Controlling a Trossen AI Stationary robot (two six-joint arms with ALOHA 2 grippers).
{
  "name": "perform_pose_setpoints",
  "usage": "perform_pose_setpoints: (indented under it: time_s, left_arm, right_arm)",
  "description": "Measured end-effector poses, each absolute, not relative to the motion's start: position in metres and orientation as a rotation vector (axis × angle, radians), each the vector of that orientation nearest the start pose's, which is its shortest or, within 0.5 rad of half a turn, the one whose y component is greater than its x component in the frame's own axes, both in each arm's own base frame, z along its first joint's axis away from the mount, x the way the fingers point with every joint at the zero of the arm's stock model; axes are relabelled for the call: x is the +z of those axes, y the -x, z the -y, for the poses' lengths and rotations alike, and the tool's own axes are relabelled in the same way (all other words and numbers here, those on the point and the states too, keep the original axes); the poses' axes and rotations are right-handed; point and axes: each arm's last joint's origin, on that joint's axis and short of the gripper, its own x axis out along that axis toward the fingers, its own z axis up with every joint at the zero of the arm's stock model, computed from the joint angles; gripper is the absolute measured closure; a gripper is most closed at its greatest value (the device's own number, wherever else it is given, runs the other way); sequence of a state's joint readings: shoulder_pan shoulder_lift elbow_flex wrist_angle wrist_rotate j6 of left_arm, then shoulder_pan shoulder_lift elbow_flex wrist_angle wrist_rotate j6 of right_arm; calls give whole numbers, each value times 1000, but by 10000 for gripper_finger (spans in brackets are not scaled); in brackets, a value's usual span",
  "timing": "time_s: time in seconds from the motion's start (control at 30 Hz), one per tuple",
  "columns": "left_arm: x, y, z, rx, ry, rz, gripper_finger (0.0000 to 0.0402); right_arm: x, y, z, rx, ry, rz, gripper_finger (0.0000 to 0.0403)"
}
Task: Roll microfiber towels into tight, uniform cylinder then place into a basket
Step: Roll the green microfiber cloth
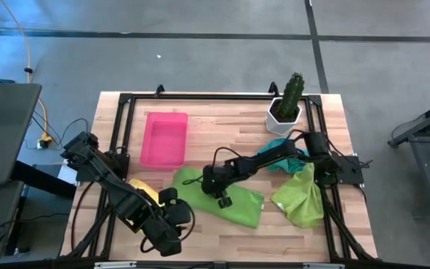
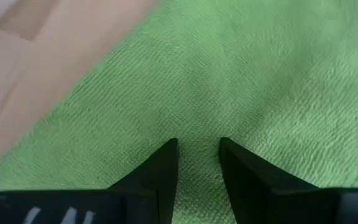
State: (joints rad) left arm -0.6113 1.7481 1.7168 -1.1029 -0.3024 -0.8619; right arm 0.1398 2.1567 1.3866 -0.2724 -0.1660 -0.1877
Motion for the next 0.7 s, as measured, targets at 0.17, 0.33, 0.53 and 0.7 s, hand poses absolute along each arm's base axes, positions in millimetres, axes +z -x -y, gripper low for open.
perform_pose_setpoints:
  time_s: [0.17, 0.33, 0.53, 0.7]
  left_arm:
    - [329, -295, 196, 177, 278, -1034, 282]
    - [329, -295, 196, 183, 274, -1029, 282]
    - [329, -295, 195, 190, 268, -1024, 282]
    - [329, -294, 195, 190, 257, -1022, 282]
  right_arm:
    - [111, -412, -60, 249, -27, -1228, 290]
    - [118, -400, -60, 153, -138, -1338, 290]
    - [131, -388, -54, -4, -143, -1389, 290]
    - [141, -390, -32, -181, 18, -1314, 290]
